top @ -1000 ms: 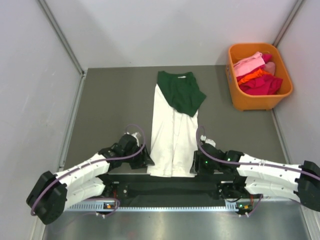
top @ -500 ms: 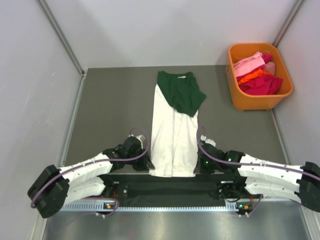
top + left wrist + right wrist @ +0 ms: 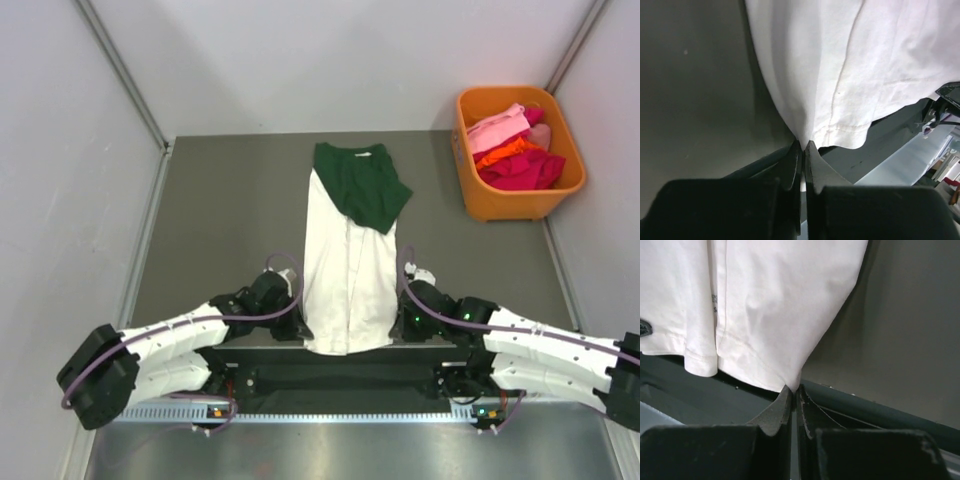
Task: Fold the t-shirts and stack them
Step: Fold the tshirt
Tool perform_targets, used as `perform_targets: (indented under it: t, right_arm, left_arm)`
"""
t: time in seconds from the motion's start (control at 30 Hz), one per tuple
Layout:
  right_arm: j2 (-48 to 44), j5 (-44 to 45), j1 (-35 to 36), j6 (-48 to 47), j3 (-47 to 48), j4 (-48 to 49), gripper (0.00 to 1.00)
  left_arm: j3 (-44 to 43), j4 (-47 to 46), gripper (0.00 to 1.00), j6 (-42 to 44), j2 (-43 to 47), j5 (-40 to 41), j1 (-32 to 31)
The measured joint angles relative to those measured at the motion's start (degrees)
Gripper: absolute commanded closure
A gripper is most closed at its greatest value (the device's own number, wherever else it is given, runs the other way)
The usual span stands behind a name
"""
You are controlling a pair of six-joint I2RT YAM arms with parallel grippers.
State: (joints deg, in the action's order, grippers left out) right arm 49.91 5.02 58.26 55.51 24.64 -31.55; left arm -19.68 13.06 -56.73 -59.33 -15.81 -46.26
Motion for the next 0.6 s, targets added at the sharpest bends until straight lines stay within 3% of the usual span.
perform_targets:
  t: [0.27, 0.6]
  right_arm:
    - [0.31, -1.11, -12.66, -8.87, 4.85, -0.74, 1.00]
    - [11.50, -7.13, -26.51, -20.22, 14.99, 0.33, 1.00]
  left_arm:
    - [-11.58, 0.79, 1.00, 1.66, -5.77, 0.07, 2.08]
    - [-21.49, -1.01, 1.00, 6.51, -19.30, -5.33, 16.22]
